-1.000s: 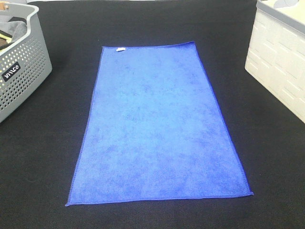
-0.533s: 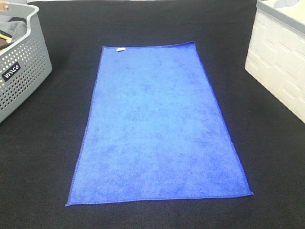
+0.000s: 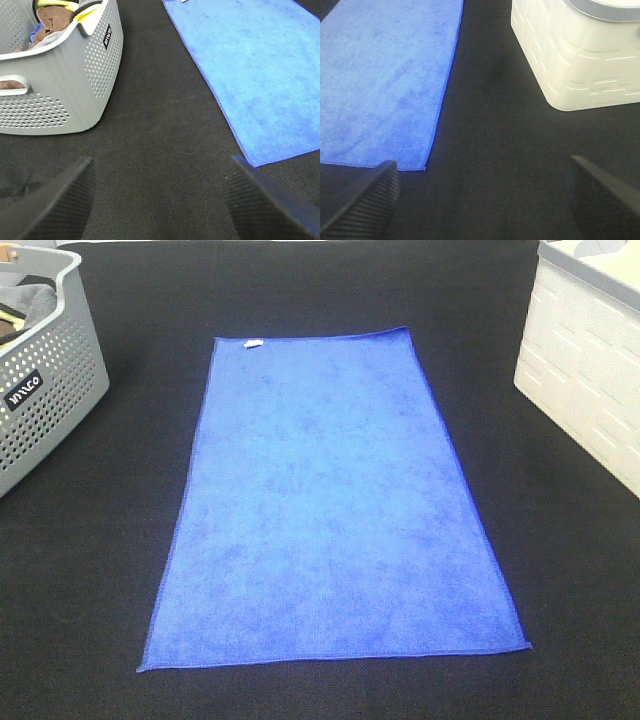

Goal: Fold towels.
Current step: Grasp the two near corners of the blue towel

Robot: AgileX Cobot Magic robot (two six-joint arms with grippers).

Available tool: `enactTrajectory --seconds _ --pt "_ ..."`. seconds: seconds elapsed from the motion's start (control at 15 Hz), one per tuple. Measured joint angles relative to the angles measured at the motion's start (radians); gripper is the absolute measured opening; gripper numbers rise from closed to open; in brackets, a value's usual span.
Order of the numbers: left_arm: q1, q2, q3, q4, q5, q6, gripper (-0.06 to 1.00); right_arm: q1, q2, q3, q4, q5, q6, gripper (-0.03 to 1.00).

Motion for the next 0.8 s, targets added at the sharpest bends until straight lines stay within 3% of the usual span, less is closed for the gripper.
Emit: enactTrajectory --seconds 0.8 --pt "0.000 0.000 0.000 0.000 0.000 0.000 0.69 0.000 0.000 0.000 0.000 0.000 0.000 0.85"
